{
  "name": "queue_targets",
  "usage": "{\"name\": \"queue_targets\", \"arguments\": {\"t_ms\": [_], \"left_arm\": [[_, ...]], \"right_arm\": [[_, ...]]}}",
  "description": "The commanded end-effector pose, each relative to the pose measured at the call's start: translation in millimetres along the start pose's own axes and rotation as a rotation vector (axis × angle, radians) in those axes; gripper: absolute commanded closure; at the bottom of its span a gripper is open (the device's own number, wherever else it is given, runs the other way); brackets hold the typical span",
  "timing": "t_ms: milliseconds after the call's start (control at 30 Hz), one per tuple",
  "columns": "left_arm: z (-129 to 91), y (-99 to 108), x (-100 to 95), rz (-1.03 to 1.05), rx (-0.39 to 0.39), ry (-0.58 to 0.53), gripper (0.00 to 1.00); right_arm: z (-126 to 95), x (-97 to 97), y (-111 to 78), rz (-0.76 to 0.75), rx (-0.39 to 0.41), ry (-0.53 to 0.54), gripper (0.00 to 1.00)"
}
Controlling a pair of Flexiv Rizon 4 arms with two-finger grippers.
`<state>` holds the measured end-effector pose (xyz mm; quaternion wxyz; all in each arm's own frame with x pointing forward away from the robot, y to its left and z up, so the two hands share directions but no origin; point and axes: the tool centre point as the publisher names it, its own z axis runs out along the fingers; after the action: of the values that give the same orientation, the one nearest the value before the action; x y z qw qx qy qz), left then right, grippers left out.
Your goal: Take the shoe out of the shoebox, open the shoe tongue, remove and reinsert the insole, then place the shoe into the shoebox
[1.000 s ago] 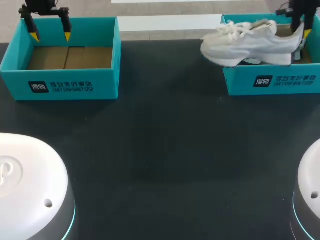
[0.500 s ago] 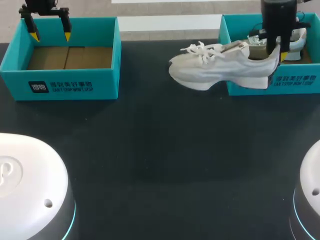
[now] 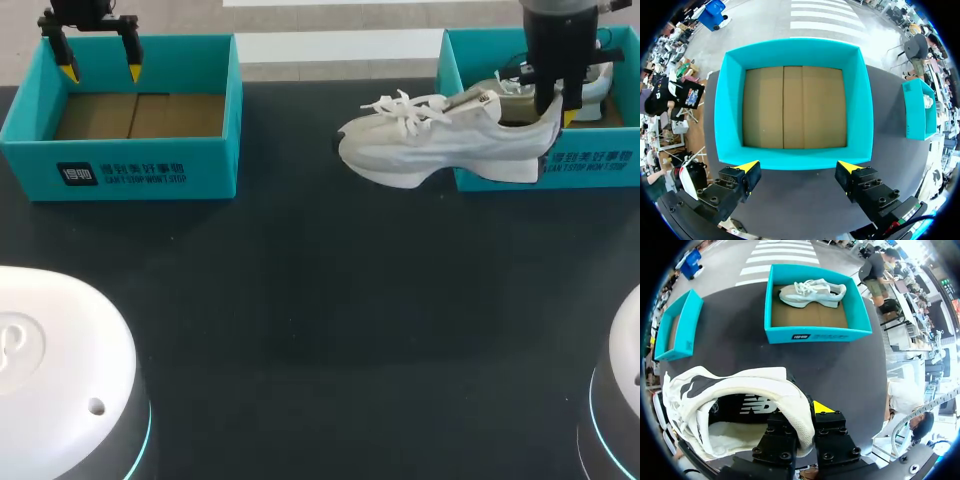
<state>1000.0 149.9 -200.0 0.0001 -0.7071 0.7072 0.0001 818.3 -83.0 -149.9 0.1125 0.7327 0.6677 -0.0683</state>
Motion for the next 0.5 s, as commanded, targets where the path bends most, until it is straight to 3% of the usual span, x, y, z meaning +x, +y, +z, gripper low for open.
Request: {"name": "queue_targets", "arguments": {"t_ms": [33, 133, 500], "left_arm": [[0, 0, -0.1, 0.0, 0.0, 0.0, 0.0], [0, 0, -0.1, 0.0, 0.0, 0.0, 0.0], [0, 0, -0.1, 0.0, 0.0, 0.0, 0.0]], "right_arm": [[-1, -0.5, -0.5, 0.001, -0.001, 0.002, 1.0], [-1, -0.5, -0.5, 0.001, -0.001, 0.002, 1.0], [-8, 94.5, -60.5, -0.071, 0.004, -0.036, 1.0]]}}
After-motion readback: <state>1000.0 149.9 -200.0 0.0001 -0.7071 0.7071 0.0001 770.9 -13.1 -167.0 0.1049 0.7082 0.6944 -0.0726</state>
